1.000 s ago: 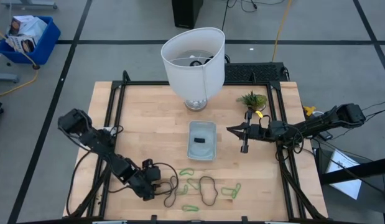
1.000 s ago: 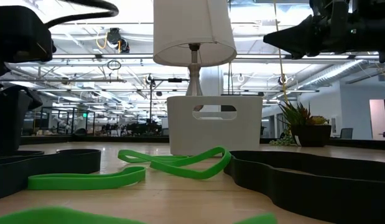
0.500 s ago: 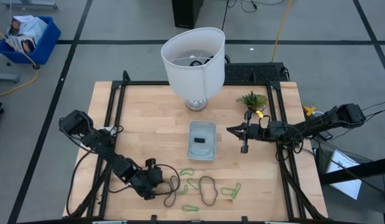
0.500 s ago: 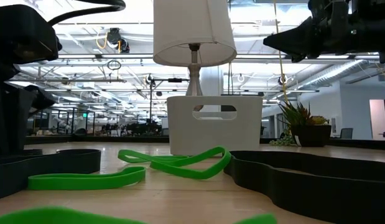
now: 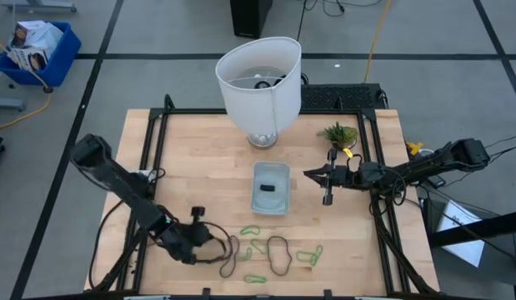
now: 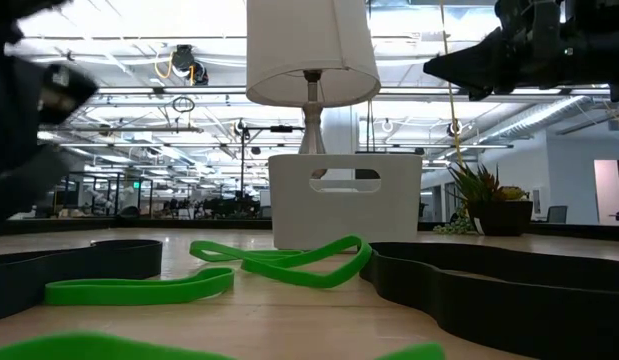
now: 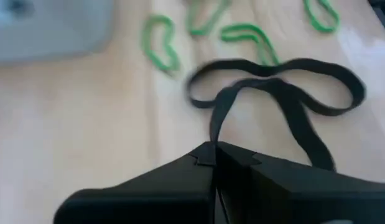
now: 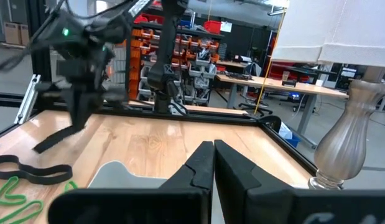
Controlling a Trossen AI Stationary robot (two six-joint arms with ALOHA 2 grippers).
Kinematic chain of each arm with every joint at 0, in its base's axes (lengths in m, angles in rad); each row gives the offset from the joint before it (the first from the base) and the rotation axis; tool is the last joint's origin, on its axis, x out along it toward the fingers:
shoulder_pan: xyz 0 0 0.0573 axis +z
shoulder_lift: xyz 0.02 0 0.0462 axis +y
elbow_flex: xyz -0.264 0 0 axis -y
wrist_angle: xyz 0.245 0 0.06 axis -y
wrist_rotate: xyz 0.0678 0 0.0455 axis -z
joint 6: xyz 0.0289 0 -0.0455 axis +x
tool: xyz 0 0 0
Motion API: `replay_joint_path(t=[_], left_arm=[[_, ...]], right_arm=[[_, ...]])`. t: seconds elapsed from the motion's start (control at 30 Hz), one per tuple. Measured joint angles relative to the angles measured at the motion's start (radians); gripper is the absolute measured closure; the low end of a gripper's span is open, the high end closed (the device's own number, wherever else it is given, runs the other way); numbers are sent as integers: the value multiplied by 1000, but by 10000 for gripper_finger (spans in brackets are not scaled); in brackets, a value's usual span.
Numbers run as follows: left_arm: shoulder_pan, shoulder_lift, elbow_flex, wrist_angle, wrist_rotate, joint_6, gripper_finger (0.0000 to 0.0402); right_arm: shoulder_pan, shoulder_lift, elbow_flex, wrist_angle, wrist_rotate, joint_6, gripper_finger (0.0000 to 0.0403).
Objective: Pick and place rubber bands into bin
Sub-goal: Put the black rubber band into the gray bin
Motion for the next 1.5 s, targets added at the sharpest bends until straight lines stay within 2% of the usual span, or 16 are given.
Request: replay_joint_path(t=[0.13, 0.5, 0.7, 0.87, 1.1, 1.3, 1.5], left_arm=[[-23, -140, 0, -85, -183, 67, 393], [-8, -456, -1, -195, -446, 321, 392], [21, -612, -131, -266, -584, 258, 391], [35, -750, -302, -152, -583, 213, 397], [36, -887, -487, 112, -548, 328, 394], [79, -927, -512, 176, -516, 336, 393], [203, -884, -505, 347, -378, 426, 396]], right_arm=[[0, 0, 0, -1, 0, 0, 396], [0, 0, 0, -1, 1, 0, 396], [0, 0, 0, -1, 1, 0, 396], [0, 0, 0, -1, 1, 0, 396], [-1, 0, 0, -23, 2, 0, 397], [-1, 0, 0, -41, 2, 7, 397], [-2, 0, 0, -44, 2, -2, 397]])
